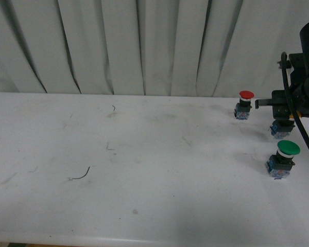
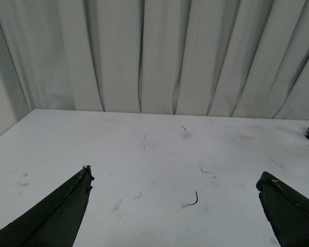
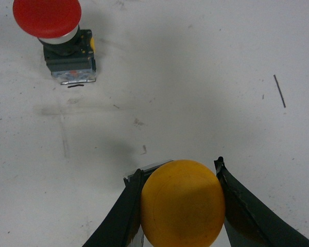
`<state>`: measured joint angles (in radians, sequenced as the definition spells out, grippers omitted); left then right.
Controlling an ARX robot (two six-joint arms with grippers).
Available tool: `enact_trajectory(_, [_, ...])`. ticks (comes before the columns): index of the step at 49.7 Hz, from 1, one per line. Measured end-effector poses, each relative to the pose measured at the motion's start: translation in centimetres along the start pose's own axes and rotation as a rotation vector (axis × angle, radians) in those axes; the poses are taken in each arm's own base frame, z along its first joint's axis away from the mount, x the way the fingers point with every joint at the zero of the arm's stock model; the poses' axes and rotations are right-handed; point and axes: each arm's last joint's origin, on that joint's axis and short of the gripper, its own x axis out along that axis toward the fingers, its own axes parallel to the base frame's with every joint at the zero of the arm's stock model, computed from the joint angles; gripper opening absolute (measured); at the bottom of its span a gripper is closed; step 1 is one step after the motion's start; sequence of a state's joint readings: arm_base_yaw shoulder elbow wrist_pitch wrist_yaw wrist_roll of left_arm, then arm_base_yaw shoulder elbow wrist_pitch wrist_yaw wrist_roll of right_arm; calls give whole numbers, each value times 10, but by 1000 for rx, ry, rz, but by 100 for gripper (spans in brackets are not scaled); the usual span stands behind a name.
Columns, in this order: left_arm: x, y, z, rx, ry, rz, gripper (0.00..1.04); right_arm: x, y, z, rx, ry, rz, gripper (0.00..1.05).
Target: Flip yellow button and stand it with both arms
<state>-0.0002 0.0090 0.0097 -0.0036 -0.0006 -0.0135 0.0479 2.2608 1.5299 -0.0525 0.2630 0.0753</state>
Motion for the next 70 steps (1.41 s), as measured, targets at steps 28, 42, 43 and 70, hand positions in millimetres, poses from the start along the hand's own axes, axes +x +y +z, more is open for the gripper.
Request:
enact_trajectory(28, [0,0,0,0,0,0,98,5,36,4,9,20,28,36])
enact_trajectory(42, [0,0,0,0,0,0,98,11,37,-2,1,33,-8,36])
enact_trajectory(43, [0,0,0,0,0,0,98,12,37,-3,0,34,-10,36])
enact_trajectory(70, [0,0,0,0,0,0,98,14,37,-5,-2,41,-26,36])
